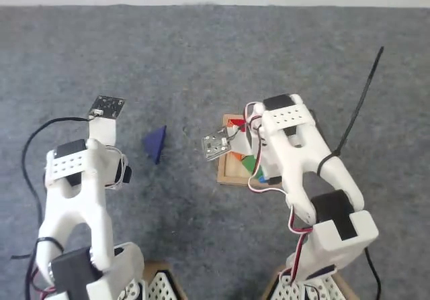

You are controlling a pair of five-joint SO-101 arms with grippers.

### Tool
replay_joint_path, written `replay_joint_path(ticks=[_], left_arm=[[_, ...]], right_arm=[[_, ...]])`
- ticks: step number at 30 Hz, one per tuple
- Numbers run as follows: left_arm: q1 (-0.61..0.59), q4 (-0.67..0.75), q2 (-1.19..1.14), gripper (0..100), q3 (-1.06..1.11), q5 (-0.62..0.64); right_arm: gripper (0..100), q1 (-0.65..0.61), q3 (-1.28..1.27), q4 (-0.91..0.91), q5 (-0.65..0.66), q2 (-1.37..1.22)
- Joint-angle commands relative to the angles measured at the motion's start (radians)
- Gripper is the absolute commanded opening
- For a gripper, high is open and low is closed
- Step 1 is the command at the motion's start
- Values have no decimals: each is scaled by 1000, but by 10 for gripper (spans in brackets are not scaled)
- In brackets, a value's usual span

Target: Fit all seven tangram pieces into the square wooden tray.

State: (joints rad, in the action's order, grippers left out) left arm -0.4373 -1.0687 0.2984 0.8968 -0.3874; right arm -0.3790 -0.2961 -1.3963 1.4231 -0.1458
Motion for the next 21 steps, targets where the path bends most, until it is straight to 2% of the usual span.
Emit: replay_joint_path(ticks=[1, 12, 21], left_arm=[[6, 18, 12, 159, -5, 0], [6, 18, 12, 159, -5, 0], [6, 18, 14, 159, -5, 0]], right_arm=[[8, -10, 5, 48, -49, 12], [8, -5, -18, 51, -124, 10], [9, -5, -52, 59, -124, 10]])
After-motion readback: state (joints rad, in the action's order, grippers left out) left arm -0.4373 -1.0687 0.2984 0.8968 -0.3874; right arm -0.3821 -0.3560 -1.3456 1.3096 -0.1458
